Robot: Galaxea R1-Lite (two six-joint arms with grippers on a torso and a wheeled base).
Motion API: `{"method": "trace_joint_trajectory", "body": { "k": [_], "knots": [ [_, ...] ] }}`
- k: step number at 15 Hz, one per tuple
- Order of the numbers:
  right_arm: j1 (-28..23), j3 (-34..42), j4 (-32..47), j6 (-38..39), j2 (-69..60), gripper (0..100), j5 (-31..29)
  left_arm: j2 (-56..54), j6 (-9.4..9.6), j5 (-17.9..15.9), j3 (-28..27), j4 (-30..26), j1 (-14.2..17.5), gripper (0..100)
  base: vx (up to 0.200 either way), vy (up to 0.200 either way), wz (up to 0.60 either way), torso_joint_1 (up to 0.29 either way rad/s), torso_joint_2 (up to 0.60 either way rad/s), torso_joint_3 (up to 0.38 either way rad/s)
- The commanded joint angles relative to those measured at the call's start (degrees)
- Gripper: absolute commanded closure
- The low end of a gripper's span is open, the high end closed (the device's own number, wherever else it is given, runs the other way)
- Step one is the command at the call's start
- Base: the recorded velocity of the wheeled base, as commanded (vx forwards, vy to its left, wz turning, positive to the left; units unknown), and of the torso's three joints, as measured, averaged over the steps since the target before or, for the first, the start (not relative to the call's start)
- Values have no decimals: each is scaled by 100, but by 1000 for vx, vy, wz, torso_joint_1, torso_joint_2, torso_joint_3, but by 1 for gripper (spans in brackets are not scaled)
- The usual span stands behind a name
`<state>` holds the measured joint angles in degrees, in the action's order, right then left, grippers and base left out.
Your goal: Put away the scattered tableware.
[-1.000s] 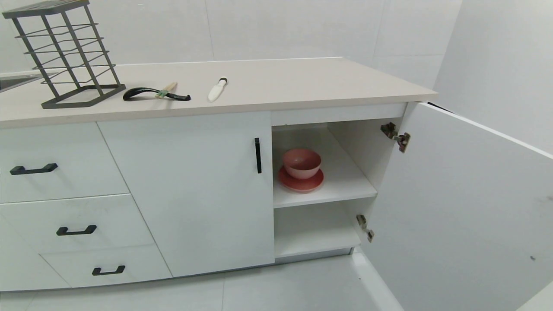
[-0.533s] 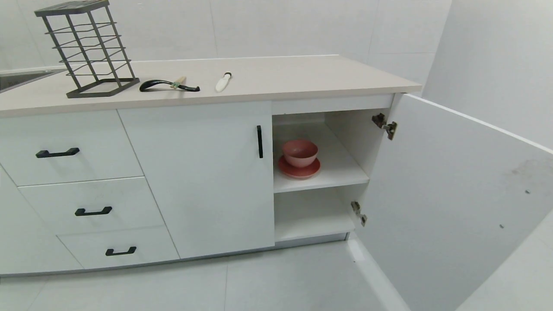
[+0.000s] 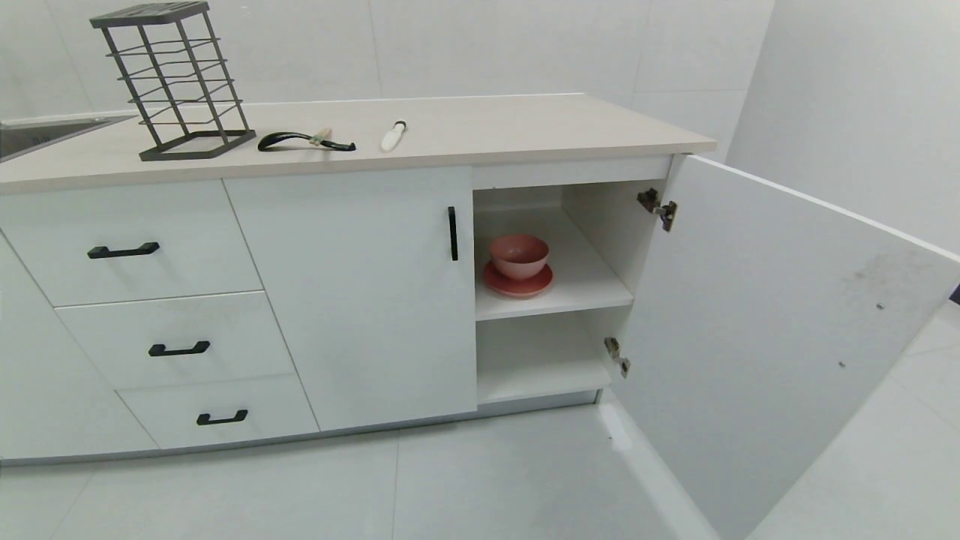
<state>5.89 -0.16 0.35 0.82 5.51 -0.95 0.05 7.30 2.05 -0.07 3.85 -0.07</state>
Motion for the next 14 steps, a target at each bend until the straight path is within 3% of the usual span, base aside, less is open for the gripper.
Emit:
{"method": "trace_joint_trajectory", "body": {
  "k": [1,2,5,8,14],
  "knots": [
    [9,-2,0,-11,38,0,-2,57,-106,-3,-10,-7,-1,0,0,0,0,0,0,0],
    [9,-2,0,-11,38,0,7,13,-194,-11,-10,-16,7,0,0,0,0,0,0,0],
    [9,-2,0,-3,38,0,7,-5,-229,-47,7,-7,7,0,-67,0,0,1,1,1],
    [9,-2,0,6,38,0,7,-5,-212,-723,-19,-456,-1,0,-200,0,0,4,4,2],
    [0,-2,0,6,38,0,7,-5,-352,-706,-1,-368,-1,0,-200,-33,0,2,1,4]
  ]
}}
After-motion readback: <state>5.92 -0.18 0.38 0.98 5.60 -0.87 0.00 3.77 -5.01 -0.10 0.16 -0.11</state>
